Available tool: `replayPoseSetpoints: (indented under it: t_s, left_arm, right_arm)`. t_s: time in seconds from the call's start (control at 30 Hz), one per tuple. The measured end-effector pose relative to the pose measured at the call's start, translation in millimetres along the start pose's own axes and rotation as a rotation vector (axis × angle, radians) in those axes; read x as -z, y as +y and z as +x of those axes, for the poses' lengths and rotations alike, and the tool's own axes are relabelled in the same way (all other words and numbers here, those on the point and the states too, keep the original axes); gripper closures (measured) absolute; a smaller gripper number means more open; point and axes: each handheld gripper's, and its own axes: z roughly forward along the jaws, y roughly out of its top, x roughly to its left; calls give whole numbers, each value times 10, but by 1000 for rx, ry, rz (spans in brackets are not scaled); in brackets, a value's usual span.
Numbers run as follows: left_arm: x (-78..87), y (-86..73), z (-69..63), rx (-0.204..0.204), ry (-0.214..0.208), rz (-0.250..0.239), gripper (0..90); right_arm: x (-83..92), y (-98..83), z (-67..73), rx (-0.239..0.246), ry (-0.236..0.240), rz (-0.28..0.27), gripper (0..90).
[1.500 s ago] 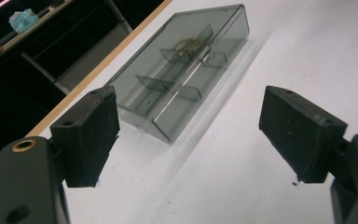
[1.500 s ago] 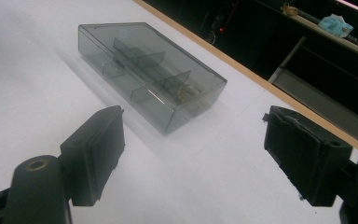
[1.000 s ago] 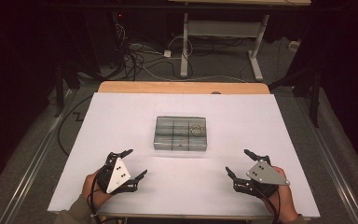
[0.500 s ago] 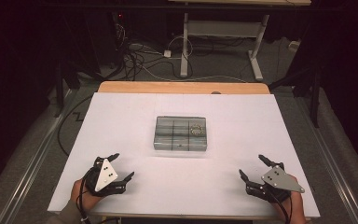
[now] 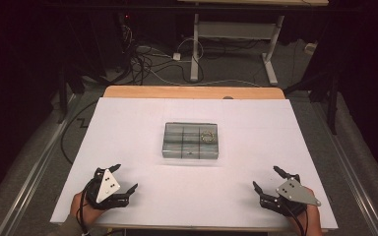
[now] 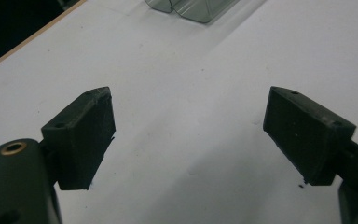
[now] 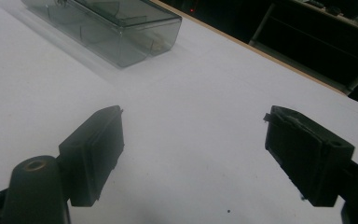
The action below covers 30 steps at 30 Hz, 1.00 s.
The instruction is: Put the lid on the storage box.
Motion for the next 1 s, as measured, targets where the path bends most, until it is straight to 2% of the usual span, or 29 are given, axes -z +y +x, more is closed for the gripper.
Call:
replayPoseSetpoints:
  t_s: [0.4, 0.6, 1.0]
  left_arm:
    - [4, 10, 1, -3, 3, -1, 155]
    - [-7, 13, 0, -6, 2, 5, 155]
    - [-31, 17, 12, 2, 2, 10, 155]
  right_arm:
    - [10, 12, 20, 3, 3, -4, 201]
    - [21, 21, -5, -43, 24, -18, 200]
    - [12, 6, -7, -23, 17, -10, 201]
